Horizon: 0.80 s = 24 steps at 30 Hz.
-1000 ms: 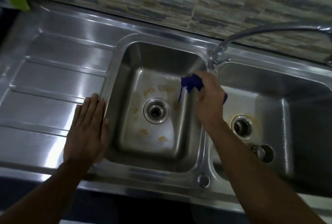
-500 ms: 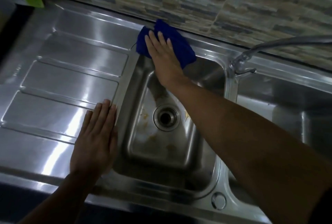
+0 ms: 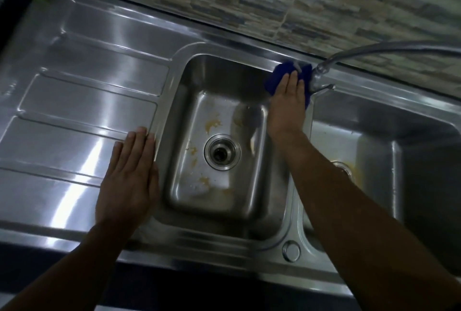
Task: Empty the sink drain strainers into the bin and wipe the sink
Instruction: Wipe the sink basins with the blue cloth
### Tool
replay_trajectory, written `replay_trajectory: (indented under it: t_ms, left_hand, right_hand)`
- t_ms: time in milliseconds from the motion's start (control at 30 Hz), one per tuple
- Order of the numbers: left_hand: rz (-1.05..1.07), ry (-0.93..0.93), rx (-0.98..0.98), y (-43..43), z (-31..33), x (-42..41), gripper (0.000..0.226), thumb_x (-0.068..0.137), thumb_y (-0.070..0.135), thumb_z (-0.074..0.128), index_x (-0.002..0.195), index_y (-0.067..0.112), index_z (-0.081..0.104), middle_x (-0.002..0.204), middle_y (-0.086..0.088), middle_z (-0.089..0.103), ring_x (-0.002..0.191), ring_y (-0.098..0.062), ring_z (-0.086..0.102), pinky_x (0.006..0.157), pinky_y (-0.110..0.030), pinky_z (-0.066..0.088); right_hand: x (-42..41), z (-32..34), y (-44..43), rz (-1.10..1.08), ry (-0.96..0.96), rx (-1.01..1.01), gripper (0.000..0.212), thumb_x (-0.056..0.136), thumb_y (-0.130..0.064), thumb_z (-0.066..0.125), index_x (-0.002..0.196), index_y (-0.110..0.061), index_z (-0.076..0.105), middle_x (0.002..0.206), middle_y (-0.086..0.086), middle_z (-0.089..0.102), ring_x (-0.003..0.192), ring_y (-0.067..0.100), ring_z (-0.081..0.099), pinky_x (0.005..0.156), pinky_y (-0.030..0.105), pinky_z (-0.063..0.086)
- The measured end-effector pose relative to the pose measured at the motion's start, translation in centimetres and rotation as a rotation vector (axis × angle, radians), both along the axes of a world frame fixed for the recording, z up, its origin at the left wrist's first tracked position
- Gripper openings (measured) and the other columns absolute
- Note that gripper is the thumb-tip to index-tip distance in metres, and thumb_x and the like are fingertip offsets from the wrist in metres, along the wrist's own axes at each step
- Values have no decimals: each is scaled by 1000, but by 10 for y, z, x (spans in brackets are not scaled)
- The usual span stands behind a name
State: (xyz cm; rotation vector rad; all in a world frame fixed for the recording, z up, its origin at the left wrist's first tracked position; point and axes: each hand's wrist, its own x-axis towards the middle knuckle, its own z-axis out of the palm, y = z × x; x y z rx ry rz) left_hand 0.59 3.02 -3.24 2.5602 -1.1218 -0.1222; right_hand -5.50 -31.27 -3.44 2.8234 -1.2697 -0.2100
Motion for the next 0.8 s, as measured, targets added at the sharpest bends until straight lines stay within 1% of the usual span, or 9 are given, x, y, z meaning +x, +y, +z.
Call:
replay_trajectory:
  t_ms: [200,333,433,500,567,667,733,767,800]
  left_hand:
    - [5,3,-23,1,-5,2,57,104,29,29,154,1,33,165,-16,24,155,-30,17,125,-53,19]
    - [16,0,0,0,-3,1,57,103,28,30,153,1,34,164,-17,25,155,-31,19,124,-55,22]
    - [21,6,20,0,-2,1,57,102,27,31,154,1,34,164,-17,25,155,-31,19,123,-54,23]
    - [19,26,29,1,-3,3,58,103,29,29,155,3,32,165,-15,24,156,-28,17,124,-53,21]
    - [10,35,36,2,-5,4,58,104,31,26,155,4,32,165,-14,23,156,-27,16,125,-52,21]
    - [8,67,17,4,-6,6,57,105,32,24,156,6,30,166,-12,22,157,-23,14,127,-49,19]
    - [7,124,-34,6,-4,7,55,105,26,28,156,6,29,166,-11,22,156,-22,15,127,-48,18]
    - [3,147,-58,9,-3,7,54,104,22,31,156,5,29,165,-13,23,156,-23,16,127,-49,18]
    - [3,155,-71,15,-2,6,55,103,19,32,156,3,28,165,-15,23,156,-25,17,126,-51,19]
  right_hand:
    - [16,12,-11,7,-3,-6,89,94,-5,59,157,4,-3,166,22,-2,155,37,2,128,42,6]
    - [-3,9,-3,32,-15,-1,86,94,1,57,157,2,0,167,21,1,155,36,5,128,44,11]
    - [8,11,-7,17,9,28,85,95,-4,57,158,0,0,167,18,0,155,35,4,128,42,9]
    - [28,18,-9,0,-12,92,81,95,1,54,159,-3,4,168,14,1,155,34,6,127,42,12]
    - [49,23,0,45,-58,160,79,93,7,50,160,-6,9,169,10,3,155,34,7,126,44,19]
    - [86,22,40,293,-122,229,82,90,10,52,160,-9,15,169,7,5,155,32,8,124,41,22]
    - [109,16,72,400,-135,320,80,89,9,55,159,-9,20,168,8,9,155,32,10,123,41,24]
    - [115,11,86,386,-147,400,75,89,9,55,156,-8,27,166,10,17,153,33,17,120,40,28]
    - [116,7,98,343,-162,498,66,88,8,55,150,-6,39,160,14,31,148,35,30,114,36,35]
